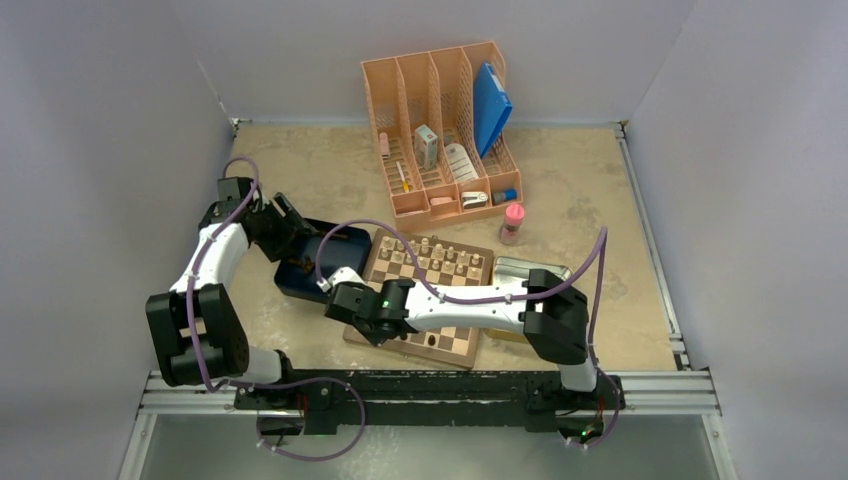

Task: Set up the chess pieces on the board
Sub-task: Place the chess piece on the chessboard.

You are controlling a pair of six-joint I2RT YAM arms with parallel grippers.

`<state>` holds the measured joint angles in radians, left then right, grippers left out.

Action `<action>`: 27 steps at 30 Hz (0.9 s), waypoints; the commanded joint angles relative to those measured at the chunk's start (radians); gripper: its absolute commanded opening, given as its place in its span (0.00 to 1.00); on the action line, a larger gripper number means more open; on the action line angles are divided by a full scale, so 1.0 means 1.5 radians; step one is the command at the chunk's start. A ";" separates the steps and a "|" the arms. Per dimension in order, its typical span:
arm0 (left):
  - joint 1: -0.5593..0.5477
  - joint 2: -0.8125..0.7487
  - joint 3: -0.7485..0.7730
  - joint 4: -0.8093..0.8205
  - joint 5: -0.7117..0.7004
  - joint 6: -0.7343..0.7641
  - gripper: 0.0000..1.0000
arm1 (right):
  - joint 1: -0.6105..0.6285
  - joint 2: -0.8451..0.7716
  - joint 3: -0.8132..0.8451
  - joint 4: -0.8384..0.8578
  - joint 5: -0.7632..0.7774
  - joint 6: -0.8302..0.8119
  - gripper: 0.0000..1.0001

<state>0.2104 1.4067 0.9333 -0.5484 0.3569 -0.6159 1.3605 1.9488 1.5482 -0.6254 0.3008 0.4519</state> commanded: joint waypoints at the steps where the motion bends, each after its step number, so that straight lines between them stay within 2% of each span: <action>1: 0.007 -0.024 0.000 0.003 -0.014 -0.008 0.66 | 0.002 -0.005 0.033 -0.023 0.017 0.005 0.06; 12: 0.006 -0.041 -0.005 0.005 -0.012 -0.010 0.66 | 0.002 0.026 0.057 -0.047 0.022 0.008 0.11; 16: 0.006 -0.041 -0.005 0.005 -0.012 -0.011 0.66 | 0.002 0.028 0.062 -0.053 0.028 0.010 0.16; 27: 0.006 -0.044 -0.004 0.002 -0.017 -0.011 0.66 | 0.002 0.033 0.062 -0.050 0.036 0.017 0.19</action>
<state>0.2104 1.3758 0.9329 -0.5594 0.3397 -0.6201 1.3613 1.9968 1.6047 -0.6815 0.3252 0.4641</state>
